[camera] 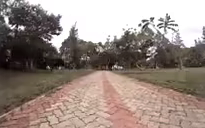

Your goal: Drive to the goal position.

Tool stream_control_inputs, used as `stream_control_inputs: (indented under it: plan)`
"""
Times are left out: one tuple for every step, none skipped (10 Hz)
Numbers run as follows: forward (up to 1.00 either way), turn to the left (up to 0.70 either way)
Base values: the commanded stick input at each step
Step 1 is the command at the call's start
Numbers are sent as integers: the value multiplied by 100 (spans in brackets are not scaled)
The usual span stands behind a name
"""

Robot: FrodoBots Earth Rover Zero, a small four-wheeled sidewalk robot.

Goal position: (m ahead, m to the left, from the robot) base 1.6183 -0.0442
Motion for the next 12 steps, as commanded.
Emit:
stream_control_inputs:
  plan:
    - [70, 1]
    - [70, 1]
    - [70, 1]
    - [70, 1]
    - [70, 1]
    - [70, 1]
    - [70, 1]
    - [70, 1]
    - [70, 1]
    - [70, 1]
    - [70, 1]
    - [70, 1]
